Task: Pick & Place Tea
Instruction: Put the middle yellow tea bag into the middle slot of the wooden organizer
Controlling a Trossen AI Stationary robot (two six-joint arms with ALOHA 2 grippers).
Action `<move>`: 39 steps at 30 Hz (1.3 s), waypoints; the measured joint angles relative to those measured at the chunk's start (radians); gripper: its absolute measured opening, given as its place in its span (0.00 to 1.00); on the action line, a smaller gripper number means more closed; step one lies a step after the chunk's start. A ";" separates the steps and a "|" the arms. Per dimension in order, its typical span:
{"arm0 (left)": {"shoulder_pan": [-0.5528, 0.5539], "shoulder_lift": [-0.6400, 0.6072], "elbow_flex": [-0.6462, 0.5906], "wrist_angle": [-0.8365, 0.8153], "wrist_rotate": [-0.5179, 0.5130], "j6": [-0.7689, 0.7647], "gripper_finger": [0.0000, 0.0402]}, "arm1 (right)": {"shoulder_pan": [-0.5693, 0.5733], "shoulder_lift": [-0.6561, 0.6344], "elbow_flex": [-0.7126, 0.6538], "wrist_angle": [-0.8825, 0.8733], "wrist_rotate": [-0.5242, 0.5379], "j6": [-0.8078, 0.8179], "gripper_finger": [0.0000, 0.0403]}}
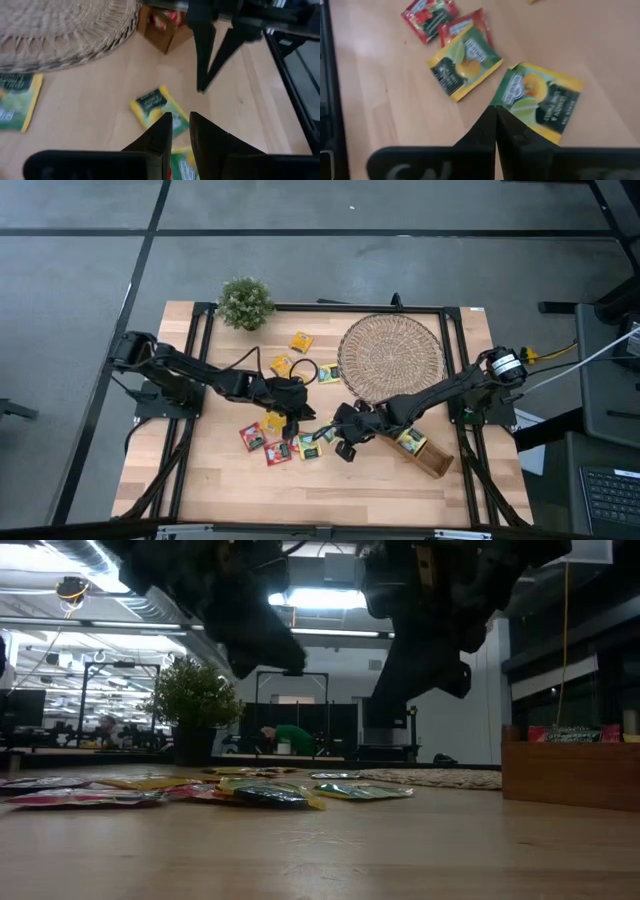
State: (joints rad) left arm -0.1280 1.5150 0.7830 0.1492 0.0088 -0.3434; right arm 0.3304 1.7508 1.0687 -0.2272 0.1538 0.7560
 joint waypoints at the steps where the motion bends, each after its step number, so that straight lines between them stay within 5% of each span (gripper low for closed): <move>1: 0.000 0.005 0.000 0.000 0.000 0.006 0.15 | 0.001 0.000 0.000 0.000 -0.005 0.003 0.01; 13: 0.008 0.079 0.000 0.019 0.068 0.137 0.15 | -0.005 0.000 0.000 -0.066 0.032 0.058 0.01; 25: 0.013 0.184 0.020 0.114 0.026 0.122 0.01 | -0.023 0.000 0.000 -0.123 0.008 0.152 0.03; 39: 0.014 0.338 0.082 0.087 0.046 0.129 0.00 | -0.024 0.000 0.000 -0.170 -0.113 0.219 0.24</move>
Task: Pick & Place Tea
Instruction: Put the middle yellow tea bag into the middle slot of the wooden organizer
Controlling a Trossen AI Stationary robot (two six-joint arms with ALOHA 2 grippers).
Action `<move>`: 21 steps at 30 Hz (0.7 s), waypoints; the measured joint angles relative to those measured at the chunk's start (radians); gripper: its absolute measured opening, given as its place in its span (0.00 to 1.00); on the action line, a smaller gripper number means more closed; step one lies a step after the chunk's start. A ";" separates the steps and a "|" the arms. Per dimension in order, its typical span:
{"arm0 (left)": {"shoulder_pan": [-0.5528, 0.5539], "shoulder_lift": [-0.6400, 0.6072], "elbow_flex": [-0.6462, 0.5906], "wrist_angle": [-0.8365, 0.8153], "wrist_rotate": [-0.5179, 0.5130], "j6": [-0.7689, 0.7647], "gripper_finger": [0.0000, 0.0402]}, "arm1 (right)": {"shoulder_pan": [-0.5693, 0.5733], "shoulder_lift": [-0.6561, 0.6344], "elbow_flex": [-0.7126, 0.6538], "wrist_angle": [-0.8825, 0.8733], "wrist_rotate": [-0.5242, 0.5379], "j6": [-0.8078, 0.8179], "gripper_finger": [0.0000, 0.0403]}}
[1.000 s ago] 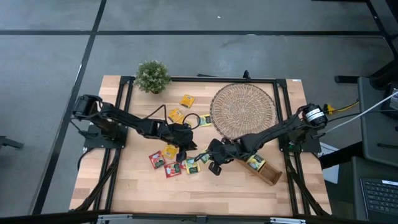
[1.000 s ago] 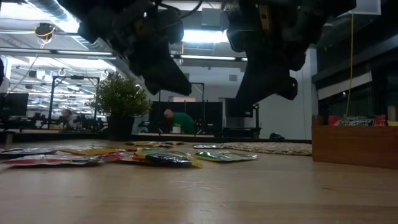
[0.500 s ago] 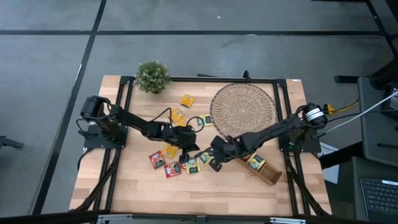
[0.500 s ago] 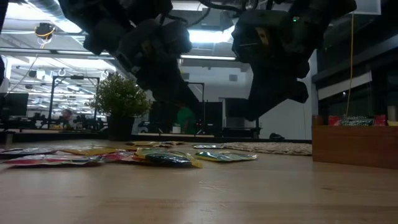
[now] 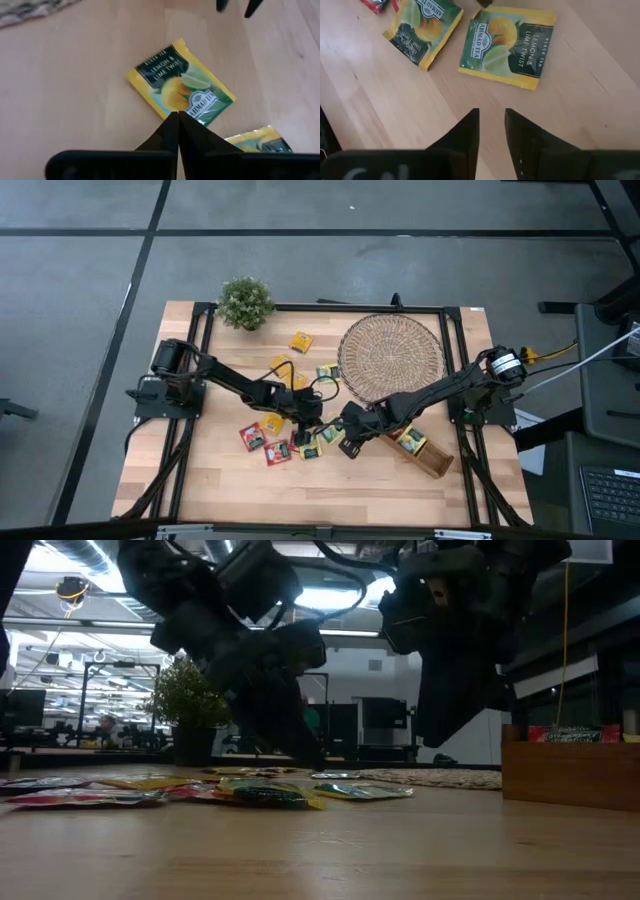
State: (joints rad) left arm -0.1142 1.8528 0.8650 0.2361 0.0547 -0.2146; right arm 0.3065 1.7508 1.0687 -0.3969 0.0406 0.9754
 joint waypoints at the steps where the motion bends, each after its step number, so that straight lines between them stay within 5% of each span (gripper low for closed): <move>1: 0.000 0.006 0.000 0.000 0.014 0.000 0.00 | 0.000 0.000 0.000 0.001 0.000 0.008 0.24; 21: -0.001 0.073 0.003 0.006 0.038 -0.034 0.00 | -0.004 0.000 0.000 -0.033 0.063 0.093 0.25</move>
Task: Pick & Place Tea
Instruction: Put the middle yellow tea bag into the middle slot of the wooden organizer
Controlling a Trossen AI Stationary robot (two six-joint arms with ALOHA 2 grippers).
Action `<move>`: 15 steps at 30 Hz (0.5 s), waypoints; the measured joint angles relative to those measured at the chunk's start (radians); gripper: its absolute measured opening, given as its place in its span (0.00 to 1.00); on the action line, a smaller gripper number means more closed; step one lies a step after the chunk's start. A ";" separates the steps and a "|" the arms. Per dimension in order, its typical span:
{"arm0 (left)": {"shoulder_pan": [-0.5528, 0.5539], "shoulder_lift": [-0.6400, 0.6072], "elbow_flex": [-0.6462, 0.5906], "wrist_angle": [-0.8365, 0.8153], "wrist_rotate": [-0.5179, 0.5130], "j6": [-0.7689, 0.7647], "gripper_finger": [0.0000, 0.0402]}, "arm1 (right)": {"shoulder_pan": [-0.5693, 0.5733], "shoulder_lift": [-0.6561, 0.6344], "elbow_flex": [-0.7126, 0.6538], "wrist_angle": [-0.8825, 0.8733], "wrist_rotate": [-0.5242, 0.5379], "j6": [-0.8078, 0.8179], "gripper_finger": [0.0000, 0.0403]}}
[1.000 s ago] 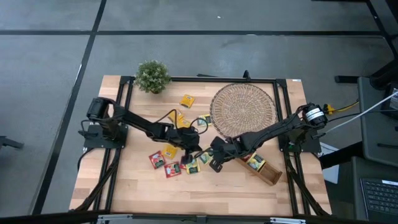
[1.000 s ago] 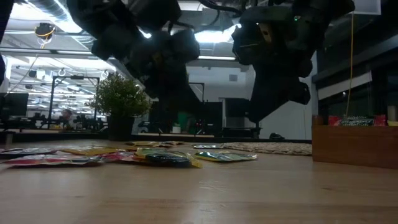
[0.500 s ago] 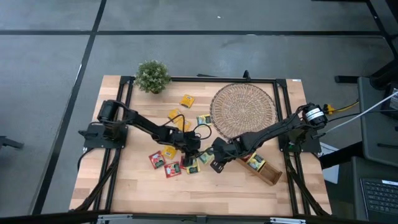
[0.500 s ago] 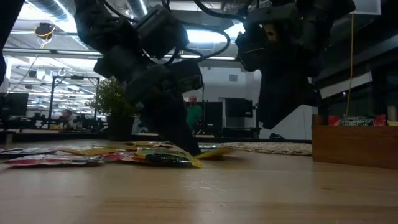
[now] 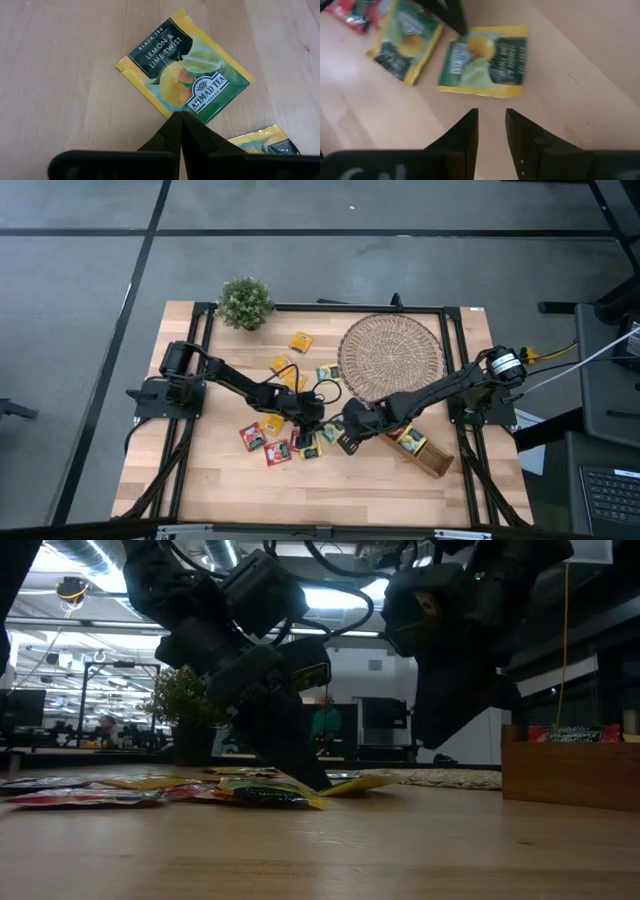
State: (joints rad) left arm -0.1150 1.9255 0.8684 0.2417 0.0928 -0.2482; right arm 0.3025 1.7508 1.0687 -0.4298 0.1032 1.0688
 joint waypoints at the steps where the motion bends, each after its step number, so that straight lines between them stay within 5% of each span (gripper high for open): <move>1: 0.000 0.000 0.000 0.000 0.000 0.000 0.00 | -0.003 0.000 0.000 -0.012 0.000 0.031 0.25; 15: -0.001 0.002 -0.003 0.004 -0.003 0.007 0.00 | -0.087 0.001 -0.046 0.052 -0.143 0.025 0.25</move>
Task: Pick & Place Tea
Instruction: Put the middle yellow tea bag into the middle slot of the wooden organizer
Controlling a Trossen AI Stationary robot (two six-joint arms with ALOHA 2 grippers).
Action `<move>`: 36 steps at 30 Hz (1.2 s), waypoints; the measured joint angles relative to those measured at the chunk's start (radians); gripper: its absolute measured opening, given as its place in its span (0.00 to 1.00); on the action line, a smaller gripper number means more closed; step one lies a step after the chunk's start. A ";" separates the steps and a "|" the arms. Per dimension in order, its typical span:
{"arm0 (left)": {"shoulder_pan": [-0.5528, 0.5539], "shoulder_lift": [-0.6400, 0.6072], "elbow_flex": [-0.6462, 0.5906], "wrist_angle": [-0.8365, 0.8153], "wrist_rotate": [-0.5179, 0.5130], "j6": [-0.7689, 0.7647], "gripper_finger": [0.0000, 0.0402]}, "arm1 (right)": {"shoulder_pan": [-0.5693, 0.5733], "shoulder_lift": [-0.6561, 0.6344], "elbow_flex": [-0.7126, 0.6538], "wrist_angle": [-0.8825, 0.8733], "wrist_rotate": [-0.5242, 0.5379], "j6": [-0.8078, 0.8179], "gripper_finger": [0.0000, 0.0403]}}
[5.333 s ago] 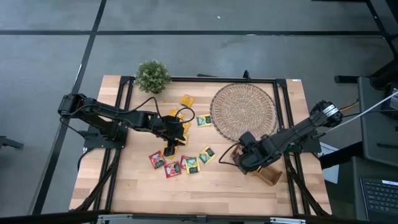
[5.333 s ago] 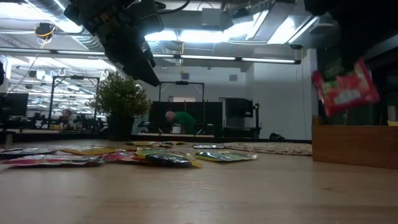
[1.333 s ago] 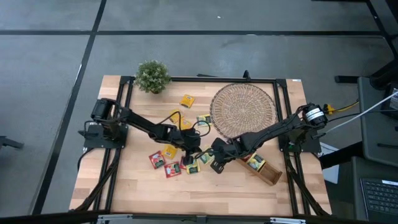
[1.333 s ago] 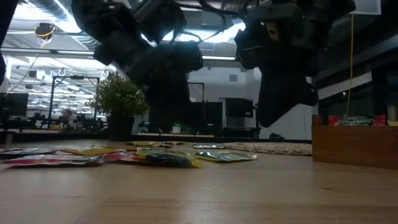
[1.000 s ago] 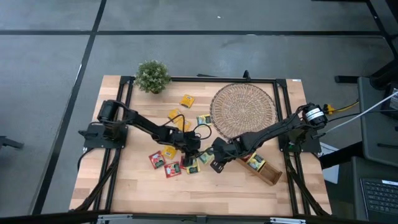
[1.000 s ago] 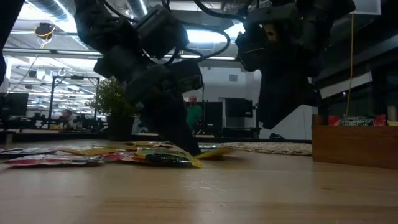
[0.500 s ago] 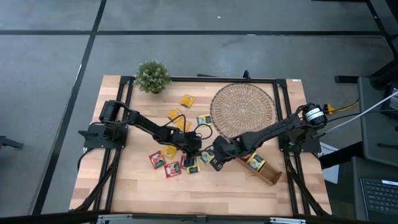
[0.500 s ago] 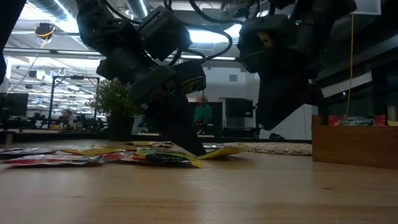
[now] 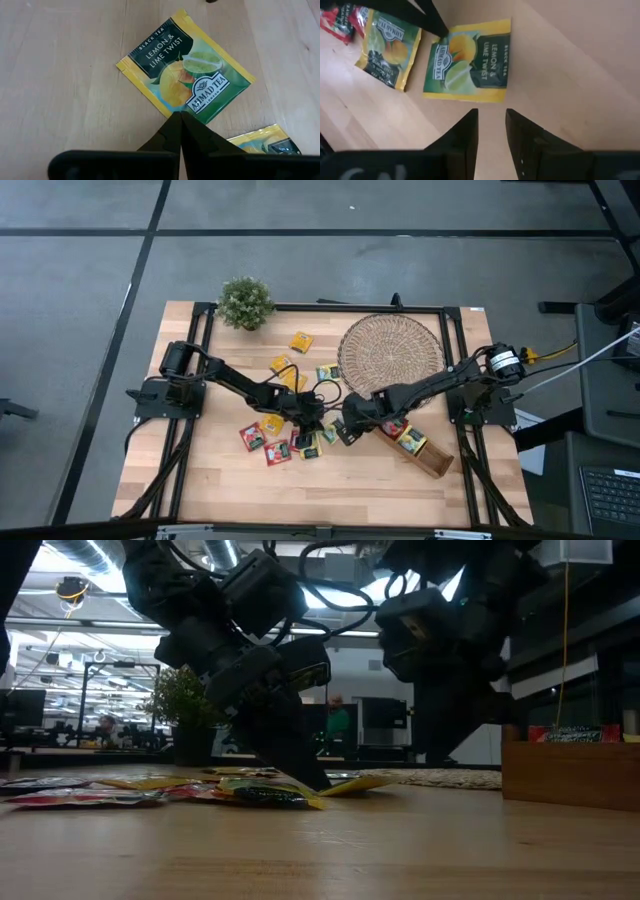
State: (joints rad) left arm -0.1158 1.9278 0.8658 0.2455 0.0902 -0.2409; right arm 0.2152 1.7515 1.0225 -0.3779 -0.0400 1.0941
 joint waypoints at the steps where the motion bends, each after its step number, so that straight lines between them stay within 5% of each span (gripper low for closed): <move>1: 0.000 0.000 0.000 0.000 0.000 0.000 0.00 | -0.007 0.000 0.000 0.000 -0.004 -0.008 0.25; 10: 0.000 0.000 -0.001 0.001 0.000 0.000 0.01 | -0.054 0.000 0.000 0.000 -0.060 -0.082 0.26; 21: 0.000 0.000 -0.003 0.011 0.002 0.000 0.01 | -0.083 0.039 -0.001 0.022 -0.120 -0.107 0.39; 36: 0.000 0.002 -0.003 0.048 0.006 -0.008 0.00 | -0.111 0.039 -0.001 0.045 -0.205 -0.130 0.40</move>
State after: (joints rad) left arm -0.1158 1.9297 0.8630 0.2935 0.0963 -0.2486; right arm 0.1045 1.7901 1.0218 -0.3329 -0.2448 0.9637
